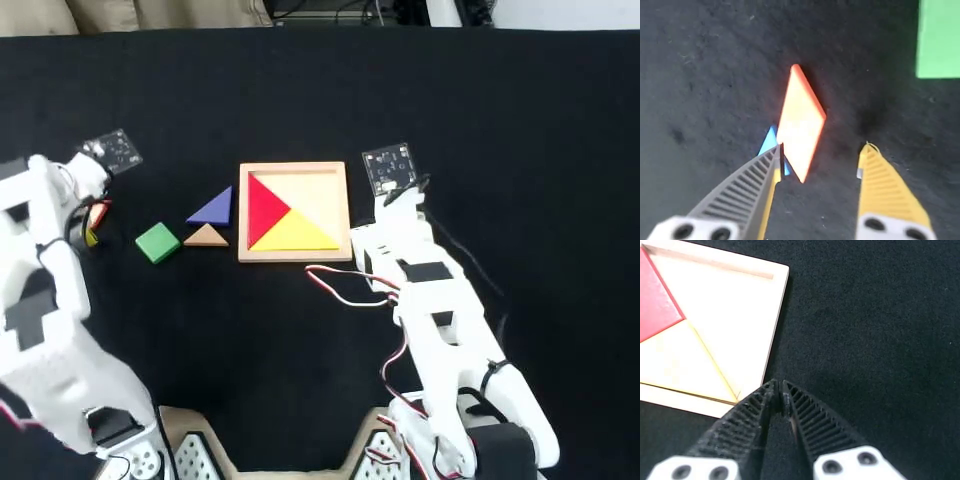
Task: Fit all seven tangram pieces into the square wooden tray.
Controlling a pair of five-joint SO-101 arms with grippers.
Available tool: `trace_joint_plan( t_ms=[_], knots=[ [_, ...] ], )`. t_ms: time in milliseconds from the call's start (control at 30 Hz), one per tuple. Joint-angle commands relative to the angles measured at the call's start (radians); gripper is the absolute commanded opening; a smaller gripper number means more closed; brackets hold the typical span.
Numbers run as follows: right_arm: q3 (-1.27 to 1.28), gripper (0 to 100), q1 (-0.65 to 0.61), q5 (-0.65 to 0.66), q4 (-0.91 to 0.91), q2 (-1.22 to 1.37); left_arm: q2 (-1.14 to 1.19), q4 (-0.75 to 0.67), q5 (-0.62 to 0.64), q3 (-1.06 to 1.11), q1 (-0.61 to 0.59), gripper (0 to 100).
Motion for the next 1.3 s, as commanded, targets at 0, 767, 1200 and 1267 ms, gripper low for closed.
trace_joint_plan(
  t_ms=[0,767,1200,1267],
  knots=[
    [-0.005,1.1,0.014,0.009,-0.02,-0.036,0.103,0.112,-0.215,-0.239,-0.005,26],
    [0.002,1.1,-0.029,0.083,-0.021,-0.036,0.368,0.242,-0.325,-0.423,0.045,15],
    [-0.001,1.1,-0.029,0.084,-0.021,-0.038,0.367,0.736,0.038,-0.748,0.208,4],
    [0.001,1.1,-0.029,0.084,-0.021,-0.038,0.365,0.717,0.143,-0.805,0.217,4]
  ],
)
